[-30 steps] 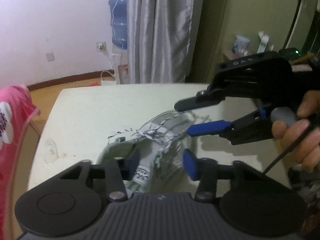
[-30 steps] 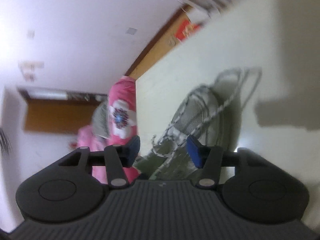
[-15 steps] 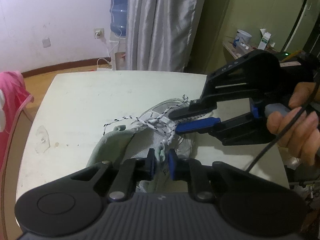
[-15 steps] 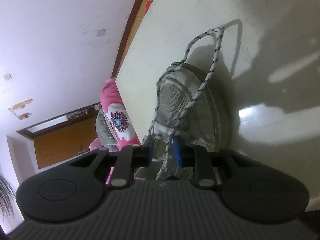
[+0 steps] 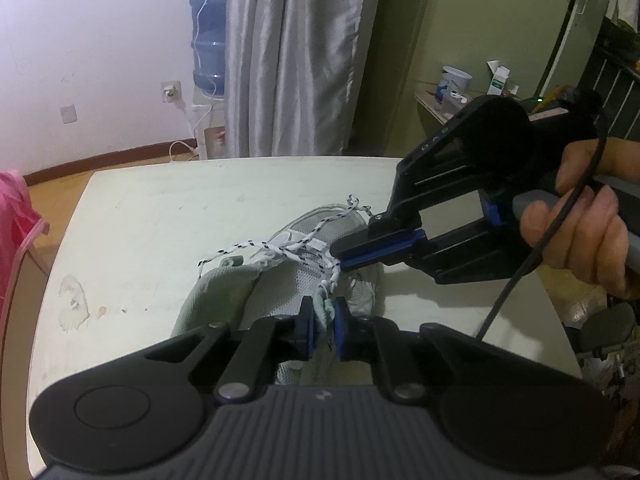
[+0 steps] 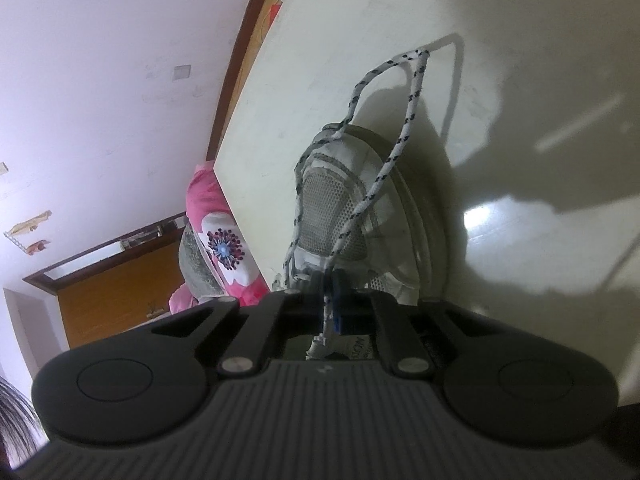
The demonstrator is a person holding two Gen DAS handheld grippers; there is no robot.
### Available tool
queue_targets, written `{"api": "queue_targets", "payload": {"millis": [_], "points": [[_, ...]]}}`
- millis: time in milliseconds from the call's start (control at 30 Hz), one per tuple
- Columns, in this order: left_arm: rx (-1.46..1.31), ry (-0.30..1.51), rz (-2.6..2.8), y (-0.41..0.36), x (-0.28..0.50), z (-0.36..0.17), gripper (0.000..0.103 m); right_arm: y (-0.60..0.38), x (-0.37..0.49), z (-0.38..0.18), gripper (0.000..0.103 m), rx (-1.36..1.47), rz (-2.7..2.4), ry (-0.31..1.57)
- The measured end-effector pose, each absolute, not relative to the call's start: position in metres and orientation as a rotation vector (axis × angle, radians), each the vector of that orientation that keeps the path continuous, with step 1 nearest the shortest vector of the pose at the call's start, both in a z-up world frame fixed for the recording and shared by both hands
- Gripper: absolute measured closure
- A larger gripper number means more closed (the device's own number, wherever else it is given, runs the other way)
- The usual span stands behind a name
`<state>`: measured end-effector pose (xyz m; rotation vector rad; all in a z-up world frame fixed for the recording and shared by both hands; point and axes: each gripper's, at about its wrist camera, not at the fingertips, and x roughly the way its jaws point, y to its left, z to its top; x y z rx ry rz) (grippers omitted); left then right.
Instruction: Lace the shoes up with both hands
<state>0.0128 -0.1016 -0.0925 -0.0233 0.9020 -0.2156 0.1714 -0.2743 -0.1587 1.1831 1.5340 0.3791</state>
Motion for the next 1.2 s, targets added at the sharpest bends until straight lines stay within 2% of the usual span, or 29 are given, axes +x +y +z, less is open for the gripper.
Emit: {"api": "queue_targets", "payload": {"millis": [400,467,1200], "points": [[-0.016,0.888,-0.23,-0.098,0.01,-0.097,0.093,-0.268,0.172,-0.152,0.101,1.136,0.451,1.557],[-0.018,0.887,-0.231,-0.096,0.01,-0.098,0.093,-0.267,0.175,-0.149,0.098,1.123,0.457,1.556],[-0.054,0.875,-0.327,-0.082,0.011,-0.111,0.091,-0.259,0.177,-0.137,0.093,0.942,0.483,1.624]]}}
